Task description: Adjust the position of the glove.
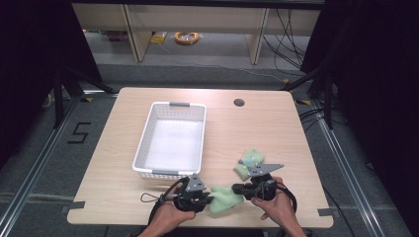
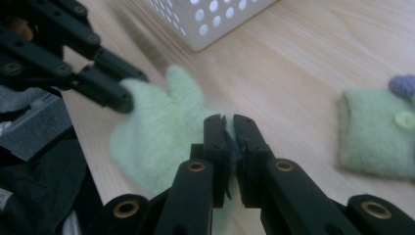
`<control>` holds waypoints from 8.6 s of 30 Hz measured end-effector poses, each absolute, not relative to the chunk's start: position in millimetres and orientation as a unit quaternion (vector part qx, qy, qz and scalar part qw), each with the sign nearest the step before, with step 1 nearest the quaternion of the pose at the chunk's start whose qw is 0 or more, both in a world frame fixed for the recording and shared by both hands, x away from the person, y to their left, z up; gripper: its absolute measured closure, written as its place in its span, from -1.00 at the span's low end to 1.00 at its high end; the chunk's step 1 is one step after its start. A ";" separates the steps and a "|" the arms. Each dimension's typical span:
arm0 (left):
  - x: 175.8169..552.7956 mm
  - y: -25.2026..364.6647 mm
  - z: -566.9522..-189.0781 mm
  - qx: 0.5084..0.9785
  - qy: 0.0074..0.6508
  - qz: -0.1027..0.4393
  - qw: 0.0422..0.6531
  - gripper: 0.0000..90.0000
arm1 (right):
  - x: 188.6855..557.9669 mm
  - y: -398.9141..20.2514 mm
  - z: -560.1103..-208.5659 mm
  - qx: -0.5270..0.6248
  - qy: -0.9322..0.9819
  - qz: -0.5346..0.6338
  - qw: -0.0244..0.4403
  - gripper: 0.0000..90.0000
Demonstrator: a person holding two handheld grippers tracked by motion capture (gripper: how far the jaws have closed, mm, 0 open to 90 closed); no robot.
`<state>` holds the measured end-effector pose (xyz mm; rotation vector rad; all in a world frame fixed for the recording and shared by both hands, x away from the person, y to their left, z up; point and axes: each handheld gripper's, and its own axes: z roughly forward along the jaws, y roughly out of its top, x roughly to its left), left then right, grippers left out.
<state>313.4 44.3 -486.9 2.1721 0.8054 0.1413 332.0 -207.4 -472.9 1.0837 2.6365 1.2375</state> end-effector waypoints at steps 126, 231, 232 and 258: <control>285.0 102.6 -492.2 0.827 0.380 0.043 0.412 -0.36 | 353.9 -200.6 -427.4 0.239 0.885 0.381 0.119 0.89; 284.7 42.8 -477.0 0.798 0.367 -0.026 0.478 0.71 | 312.1 -213.1 -454.5 0.200 0.933 0.281 0.102 0.85; 284.0 43.0 -478.3 0.799 0.368 -0.023 0.475 0.70 | 316.2 -212.4 -454.8 0.183 0.936 0.283 0.103 0.85; 266.6 48.5 -498.2 0.802 0.377 -0.048 0.461 0.52 | 331.0 -233.8 -458.9 0.268 0.917 0.286 0.077 0.14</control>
